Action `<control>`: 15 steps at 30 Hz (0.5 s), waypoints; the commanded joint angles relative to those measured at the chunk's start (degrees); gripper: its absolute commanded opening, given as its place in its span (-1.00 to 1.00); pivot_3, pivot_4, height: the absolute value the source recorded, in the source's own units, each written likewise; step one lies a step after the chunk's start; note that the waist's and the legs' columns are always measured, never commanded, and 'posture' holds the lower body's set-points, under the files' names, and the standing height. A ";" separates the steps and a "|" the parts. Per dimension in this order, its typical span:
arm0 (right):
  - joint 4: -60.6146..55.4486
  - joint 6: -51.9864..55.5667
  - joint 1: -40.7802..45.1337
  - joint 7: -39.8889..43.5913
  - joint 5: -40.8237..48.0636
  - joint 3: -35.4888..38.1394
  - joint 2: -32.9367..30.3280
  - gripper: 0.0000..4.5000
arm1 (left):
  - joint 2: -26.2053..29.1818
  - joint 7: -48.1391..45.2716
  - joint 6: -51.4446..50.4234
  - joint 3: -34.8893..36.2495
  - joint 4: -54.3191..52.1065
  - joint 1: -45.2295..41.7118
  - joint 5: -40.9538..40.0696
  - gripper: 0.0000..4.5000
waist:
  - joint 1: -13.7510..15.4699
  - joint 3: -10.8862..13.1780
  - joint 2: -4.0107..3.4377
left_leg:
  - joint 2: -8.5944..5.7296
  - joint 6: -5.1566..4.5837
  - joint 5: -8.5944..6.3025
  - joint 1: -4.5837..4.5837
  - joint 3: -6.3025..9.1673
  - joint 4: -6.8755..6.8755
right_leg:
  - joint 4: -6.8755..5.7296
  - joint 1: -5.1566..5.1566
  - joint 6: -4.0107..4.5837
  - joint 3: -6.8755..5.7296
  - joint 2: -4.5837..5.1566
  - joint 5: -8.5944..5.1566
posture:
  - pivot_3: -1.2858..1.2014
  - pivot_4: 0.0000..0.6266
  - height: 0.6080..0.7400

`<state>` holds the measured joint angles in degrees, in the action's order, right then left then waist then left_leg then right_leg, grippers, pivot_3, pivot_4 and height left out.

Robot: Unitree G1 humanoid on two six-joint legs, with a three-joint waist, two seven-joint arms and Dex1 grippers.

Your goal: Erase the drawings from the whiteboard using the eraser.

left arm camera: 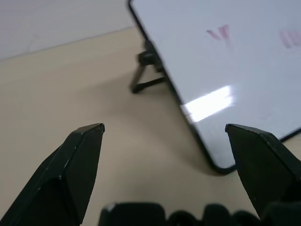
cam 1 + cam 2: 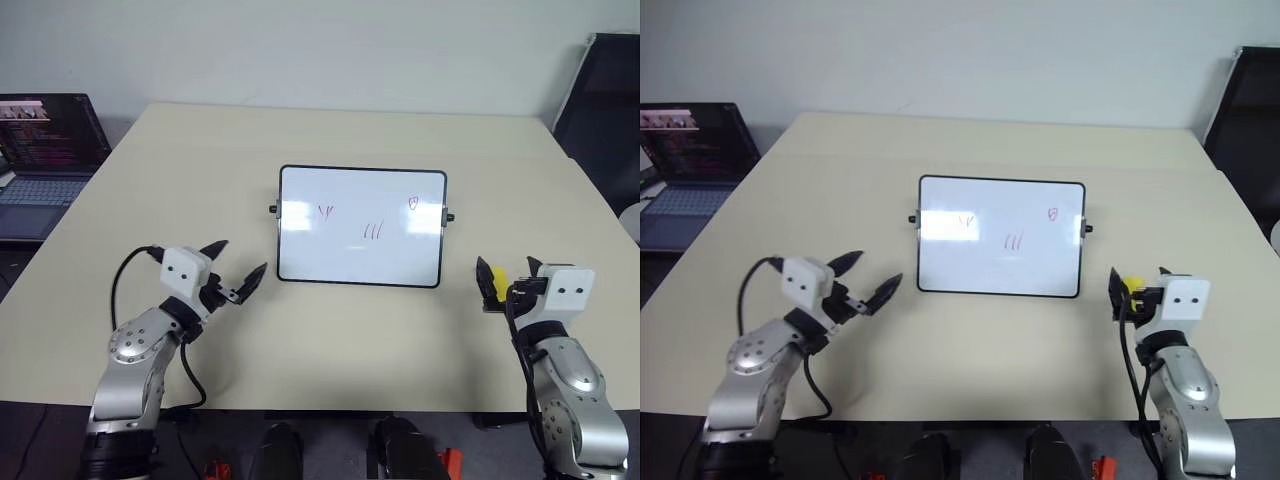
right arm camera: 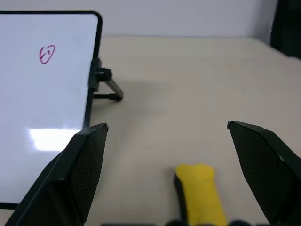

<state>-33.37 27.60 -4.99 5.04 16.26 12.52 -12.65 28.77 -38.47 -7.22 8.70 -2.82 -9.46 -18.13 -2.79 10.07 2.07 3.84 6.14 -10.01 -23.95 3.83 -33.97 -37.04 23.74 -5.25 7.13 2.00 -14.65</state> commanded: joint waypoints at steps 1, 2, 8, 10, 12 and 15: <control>-7.02 7.91 2.34 -1.24 3.10 1.29 -1.50 0.98 | 2.82 -8.42 -1.61 -2.06 0.19 -9.88 -3.97 1.00 | 0.16 0.00 0.03 | 0.00 0.00 0.01 -0.03 0.04 -0.02 | 0.01 -0.01 0.00 -0.03 -0.02 0.00 | 0.03 -0.52 1.00; -7.70 9.66 3.22 -1.57 3.68 1.81 -1.78 0.98 | 3.65 -10.92 -2.60 -3.01 0.40 -12.54 -4.60 1.00 | 0.14 0.00 0.04 | 0.00 -0.01 0.01 -0.02 0.05 -0.05 | 0.01 -0.02 0.00 -0.02 -0.02 0.01 | 0.03 -0.52 1.00; -9.22 19.96 5.64 -1.62 7.31 5.49 -4.96 0.98 | 5.69 -19.89 -9.70 -7.43 1.09 -23.69 -7.90 1.00 | -0.43 -0.01 0.02 | -0.02 -0.02 0.01 0.10 0.06 -0.01 | 0.06 -0.22 -0.04 -0.02 -0.02 -0.01 | 0.03 -0.52 1.00; -9.14 24.07 6.63 -1.46 9.14 8.11 -6.46 0.98 | 6.07 -24.52 -10.23 -9.93 1.14 -25.98 -8.08 1.00 | -0.54 0.00 0.01 | -0.02 -0.03 0.01 0.06 0.09 0.01 | 0.05 -0.19 -0.07 -0.03 -0.02 -0.04 | 0.03 -0.52 1.00; -8.52 26.65 7.31 -1.11 10.29 10.12 -7.67 0.98 | 5.94 -27.61 -11.06 -11.55 1.31 -27.60 -8.38 1.00 | -0.57 0.00 0.00 | -0.02 -0.04 0.00 0.05 0.10 0.02 | 0.04 -0.19 -0.09 -0.03 -0.03 -0.05 | 0.03 -0.52 1.00; -5.97 30.25 7.51 0.09 11.01 10.82 -10.11 0.98 | 6.49 -32.39 -8.25 -15.45 2.26 -29.99 -5.24 1.00 | -0.52 0.00 0.00 | -0.02 -0.04 0.01 0.06 0.14 0.00 | 0.02 -0.20 -0.09 -0.06 -0.04 -0.05 | 0.03 -0.52 1.00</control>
<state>-39.66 55.92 1.82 4.30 26.31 22.02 -21.83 34.35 -67.98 -17.79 -5.28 -0.52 -37.41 -24.76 -3.31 10.07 2.07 3.82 6.10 -10.00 -23.89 3.97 -33.98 -37.01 23.53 -5.34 7.08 1.96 -14.70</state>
